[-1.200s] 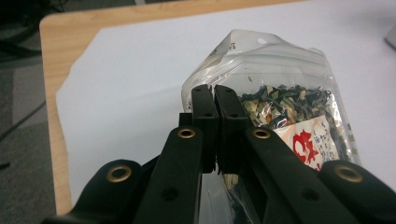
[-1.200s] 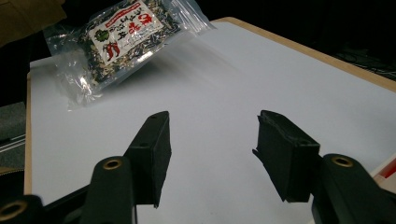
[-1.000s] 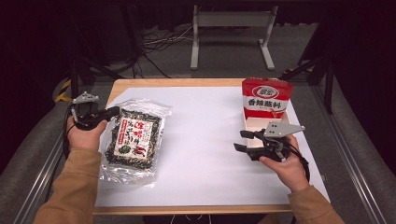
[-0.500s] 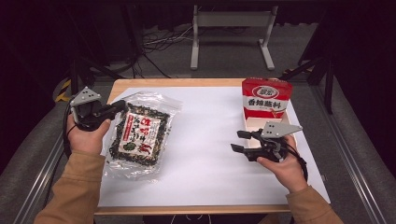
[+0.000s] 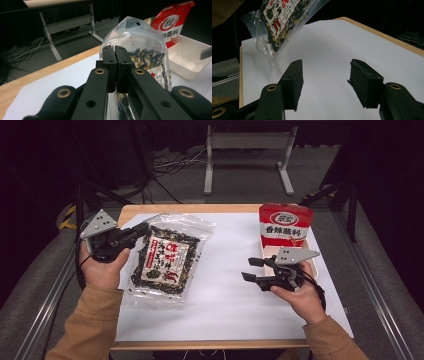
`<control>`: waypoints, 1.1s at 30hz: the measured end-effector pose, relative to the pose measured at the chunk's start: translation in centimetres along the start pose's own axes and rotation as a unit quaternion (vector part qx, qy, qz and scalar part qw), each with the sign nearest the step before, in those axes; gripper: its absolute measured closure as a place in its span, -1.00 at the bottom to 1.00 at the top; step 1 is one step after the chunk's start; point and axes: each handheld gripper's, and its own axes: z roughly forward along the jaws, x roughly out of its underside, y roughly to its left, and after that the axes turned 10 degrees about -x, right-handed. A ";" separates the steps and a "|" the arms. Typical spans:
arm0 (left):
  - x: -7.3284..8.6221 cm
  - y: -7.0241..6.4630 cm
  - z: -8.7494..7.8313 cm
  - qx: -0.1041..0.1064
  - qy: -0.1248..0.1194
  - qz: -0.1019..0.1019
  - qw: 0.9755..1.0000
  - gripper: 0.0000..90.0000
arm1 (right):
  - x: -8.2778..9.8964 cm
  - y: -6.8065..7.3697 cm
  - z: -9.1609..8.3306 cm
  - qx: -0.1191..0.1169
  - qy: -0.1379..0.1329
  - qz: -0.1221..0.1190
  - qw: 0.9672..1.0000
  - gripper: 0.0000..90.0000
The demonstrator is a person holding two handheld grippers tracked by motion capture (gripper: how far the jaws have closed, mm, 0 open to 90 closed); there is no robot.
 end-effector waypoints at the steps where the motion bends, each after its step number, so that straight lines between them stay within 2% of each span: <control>1: -0.1 -0.2 0.0 0.002 -0.003 0.002 1.000 0.96 | -0.1 0.1 0.1 -0.002 -0.001 0.001 1.000 -0.05; 11: -0.5 -2.4 0.9 0.029 -0.019 0.004 0.999 0.95 | -1.4 0.3 1.0 -0.019 -0.017 0.013 1.000 -0.11; 13: -0.6 -3.4 1.3 0.042 -0.024 0.007 0.999 0.95 | -1.8 0.2 1.3 -0.021 -0.020 0.019 0.999 -0.14; 15: -0.6 -3.7 1.3 0.046 -0.025 0.009 0.999 0.95 | -1.9 0.2 1.5 -0.023 -0.022 0.022 0.999 -0.15; 16: -0.7 -4.3 1.6 0.054 -0.027 0.010 0.998 0.95 | -2.1 0.1 1.7 -0.028 -0.026 0.028 0.999 -0.16; 17: -0.7 -4.3 1.6 0.054 -0.027 0.010 0.998 0.95 | -2.1 0.1 1.7 -0.028 -0.026 0.028 0.999 -0.16; 24: -0.9 -6.5 2.5 0.086 -0.033 0.016 0.996 0.95 | -2.9 0.2 2.7 -0.040 -0.029 0.036 0.998 -0.17; 30: -0.9 -7.2 2.8 0.099 -0.036 0.015 0.994 0.95 | -3.2 0.1 2.8 -0.051 -0.034 0.045 0.997 -0.17; 33: -0.8 -7.3 2.9 0.106 -0.040 0.010 0.994 0.94 | -3.2 0.0 2.9 -0.056 -0.036 0.049 0.997 -0.09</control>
